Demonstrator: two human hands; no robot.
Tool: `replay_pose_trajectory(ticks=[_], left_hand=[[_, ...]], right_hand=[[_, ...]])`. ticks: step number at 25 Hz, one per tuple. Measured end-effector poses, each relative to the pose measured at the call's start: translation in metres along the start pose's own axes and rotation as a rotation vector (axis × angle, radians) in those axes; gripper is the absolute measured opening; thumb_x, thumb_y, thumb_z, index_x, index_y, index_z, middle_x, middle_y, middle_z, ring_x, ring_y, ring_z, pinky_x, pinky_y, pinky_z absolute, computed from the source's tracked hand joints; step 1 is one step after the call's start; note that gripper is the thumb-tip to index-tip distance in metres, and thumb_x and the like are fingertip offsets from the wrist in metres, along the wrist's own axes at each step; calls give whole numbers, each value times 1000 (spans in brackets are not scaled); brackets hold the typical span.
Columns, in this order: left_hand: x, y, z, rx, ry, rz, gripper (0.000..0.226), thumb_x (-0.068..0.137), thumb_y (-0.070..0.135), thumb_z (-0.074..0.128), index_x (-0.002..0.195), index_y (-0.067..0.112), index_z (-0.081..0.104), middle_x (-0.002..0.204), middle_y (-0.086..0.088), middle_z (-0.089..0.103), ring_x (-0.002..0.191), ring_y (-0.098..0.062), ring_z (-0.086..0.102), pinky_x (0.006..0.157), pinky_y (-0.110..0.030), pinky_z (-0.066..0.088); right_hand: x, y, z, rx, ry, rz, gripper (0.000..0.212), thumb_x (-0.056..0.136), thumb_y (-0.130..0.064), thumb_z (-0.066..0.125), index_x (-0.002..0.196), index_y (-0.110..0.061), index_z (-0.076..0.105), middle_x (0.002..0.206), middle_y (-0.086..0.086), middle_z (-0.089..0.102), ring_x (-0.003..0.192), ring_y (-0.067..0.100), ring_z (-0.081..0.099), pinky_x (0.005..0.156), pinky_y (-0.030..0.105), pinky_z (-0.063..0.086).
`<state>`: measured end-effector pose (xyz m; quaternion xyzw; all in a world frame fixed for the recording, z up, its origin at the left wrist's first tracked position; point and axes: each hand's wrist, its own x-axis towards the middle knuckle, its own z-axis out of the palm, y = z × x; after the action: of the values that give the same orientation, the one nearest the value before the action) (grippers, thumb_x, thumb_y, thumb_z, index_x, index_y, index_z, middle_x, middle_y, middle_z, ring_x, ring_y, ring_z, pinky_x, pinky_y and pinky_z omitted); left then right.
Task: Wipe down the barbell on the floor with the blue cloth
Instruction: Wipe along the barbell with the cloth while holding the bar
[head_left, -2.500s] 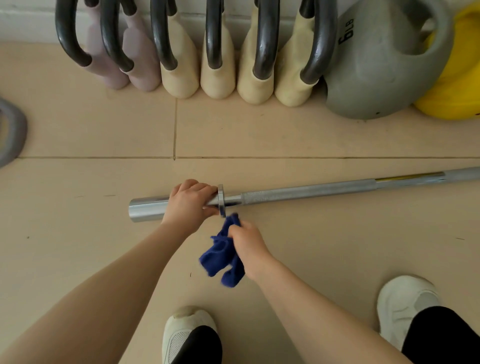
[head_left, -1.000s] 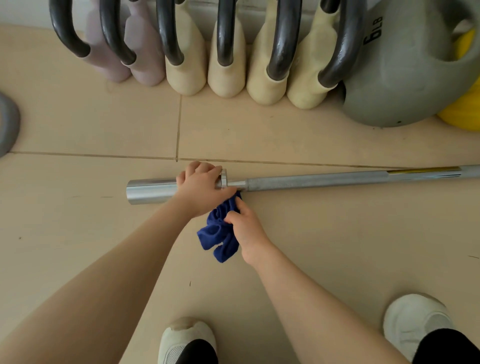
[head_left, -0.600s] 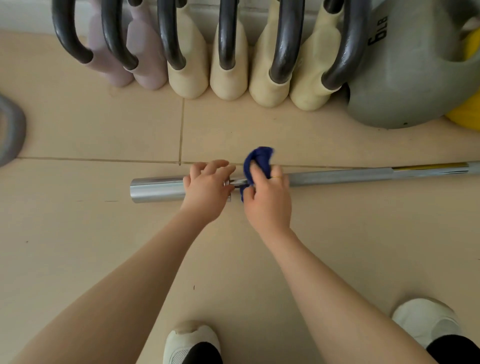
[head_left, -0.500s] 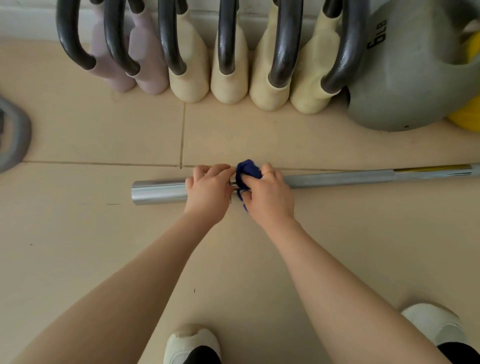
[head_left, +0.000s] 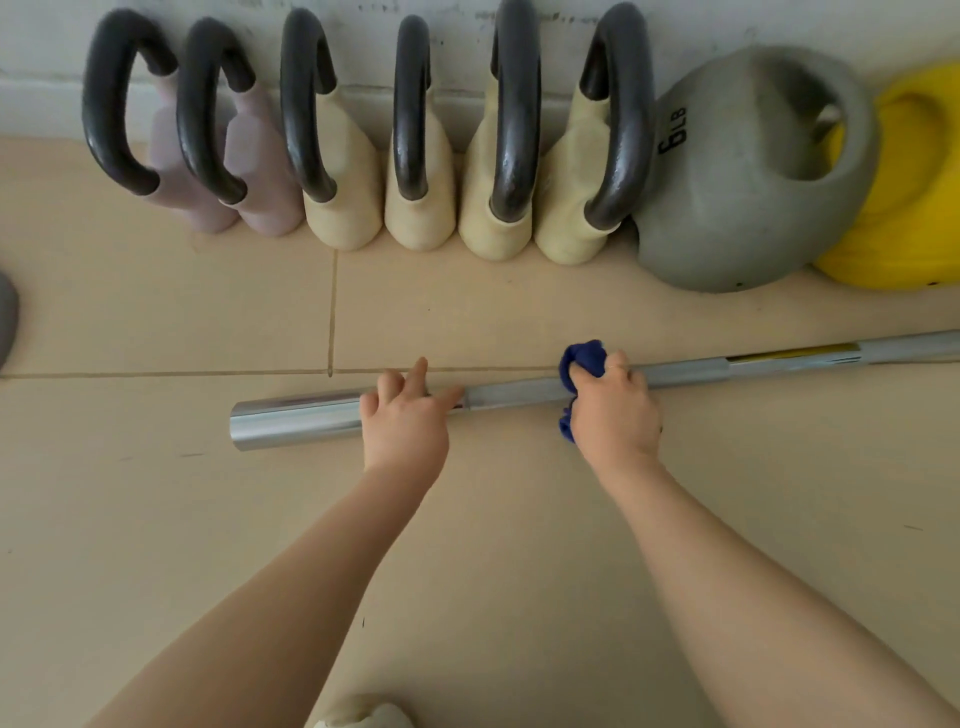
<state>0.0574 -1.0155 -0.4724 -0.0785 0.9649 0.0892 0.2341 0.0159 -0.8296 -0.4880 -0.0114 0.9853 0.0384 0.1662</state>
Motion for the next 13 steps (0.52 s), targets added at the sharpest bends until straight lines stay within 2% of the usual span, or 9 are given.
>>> replay_pose_trajectory(ticks=[1,2,5,7,8,11,13], left_hand=[[2,1,-1,0,-2,0,61,86,-2,38,131,39,46,156,-6,20,132,-30,25,102,-38,26],[4,3,-3,2,-11,1,61,85,-2,38,130,39,47,155,-6,22,133,-30,23,103,-39,25],[6,9,-6,25,-35,4,58,85,-1,39,127,37,51,152,-7,26,138,-31,15,108,-41,21],[5,11,-6,58,-36,15,56,86,-1,38,127,35,52,152,-7,25,142,-32,8,113,-42,16],[4,11,-6,74,-35,18,56,85,-1,38,127,34,52,153,-7,24,143,-32,6,114,-43,14],[3,15,-4,97,-23,38,54,87,3,38,135,27,43,155,-6,18,145,-31,1,117,-44,10],[7,29,0,87,-7,122,56,91,8,39,144,23,29,157,-4,16,146,-28,4,117,-42,10]], right_hand=[[0,-1,0,26,-4,69,34,90,-16,51,124,-17,52,135,15,39,106,36,49,82,38,45],[-3,-12,-1,51,2,53,35,91,-15,51,126,-16,51,135,16,38,106,36,49,82,38,45],[-18,-38,2,65,-45,-251,40,92,-13,47,132,-17,45,129,15,41,106,34,51,78,37,46],[-13,-17,1,28,-40,-374,48,90,-15,48,137,-24,38,125,14,43,105,34,52,75,37,46],[-5,0,0,8,-39,-329,50,90,-16,49,137,-26,37,124,14,43,105,35,53,76,38,46],[9,28,-5,80,8,48,43,90,-12,45,132,-22,44,129,15,43,108,37,48,82,39,45],[1,16,-1,133,39,1,39,87,-15,49,126,-21,51,129,16,43,107,37,46,83,41,44]])
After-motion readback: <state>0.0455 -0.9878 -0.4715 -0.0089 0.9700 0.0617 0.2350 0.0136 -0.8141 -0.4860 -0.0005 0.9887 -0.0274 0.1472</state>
